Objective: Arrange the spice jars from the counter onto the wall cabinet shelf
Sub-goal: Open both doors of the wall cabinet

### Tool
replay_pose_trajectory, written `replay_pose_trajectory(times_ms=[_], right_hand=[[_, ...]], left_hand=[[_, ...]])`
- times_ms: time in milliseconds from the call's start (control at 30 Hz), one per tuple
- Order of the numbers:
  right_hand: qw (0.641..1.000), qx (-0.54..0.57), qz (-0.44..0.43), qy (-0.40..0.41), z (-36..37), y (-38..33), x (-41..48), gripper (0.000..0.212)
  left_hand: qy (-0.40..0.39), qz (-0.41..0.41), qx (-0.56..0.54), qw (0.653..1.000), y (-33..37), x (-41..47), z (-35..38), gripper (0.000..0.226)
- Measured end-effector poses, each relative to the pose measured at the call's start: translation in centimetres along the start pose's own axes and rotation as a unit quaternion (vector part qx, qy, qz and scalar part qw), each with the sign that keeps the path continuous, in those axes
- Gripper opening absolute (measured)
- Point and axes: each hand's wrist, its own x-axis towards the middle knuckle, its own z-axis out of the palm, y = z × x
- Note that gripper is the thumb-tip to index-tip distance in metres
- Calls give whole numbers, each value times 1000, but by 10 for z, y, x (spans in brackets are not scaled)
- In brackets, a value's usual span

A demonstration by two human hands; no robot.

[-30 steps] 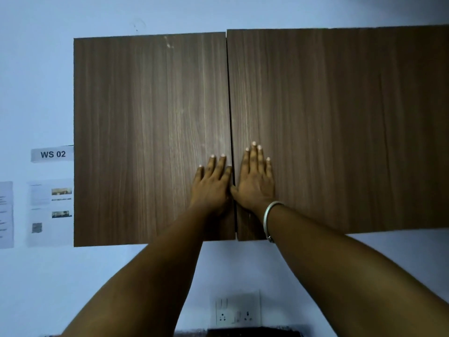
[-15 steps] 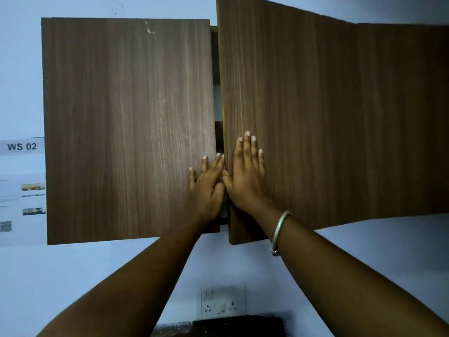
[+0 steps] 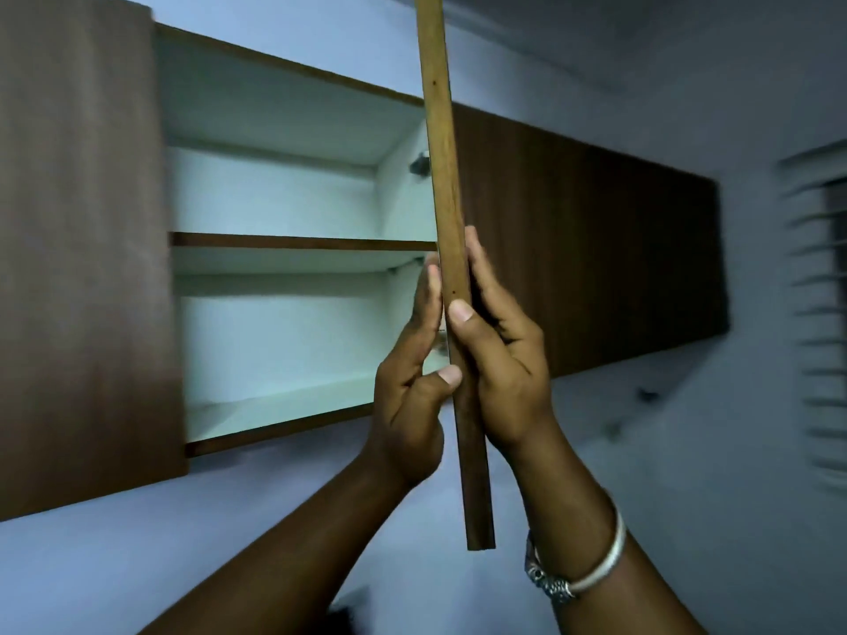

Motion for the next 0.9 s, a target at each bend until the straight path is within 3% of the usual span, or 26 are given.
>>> replay_pose_trajectory(times_ms=[200,367,600,767,900], right_hand=[[994,-19,93,50,-98,-32,-4,48],[975,-90,162,121,-167,-44,2,33],[935,-121,229,244,-237,-30,21,29],[930,-116,214,277,-249,-14,23,29],[920,-201,165,294,-232,-14,21,29]], left_hand=[[-12,100,71,992,-28,24,109,71],[7,76,127,989,-52,38,186,65],[-57,59,220,972,-92,61,244,65],[-63,67,262,961,-104,64,248,71],[-115,44,211,970,-90,63,231,71]])
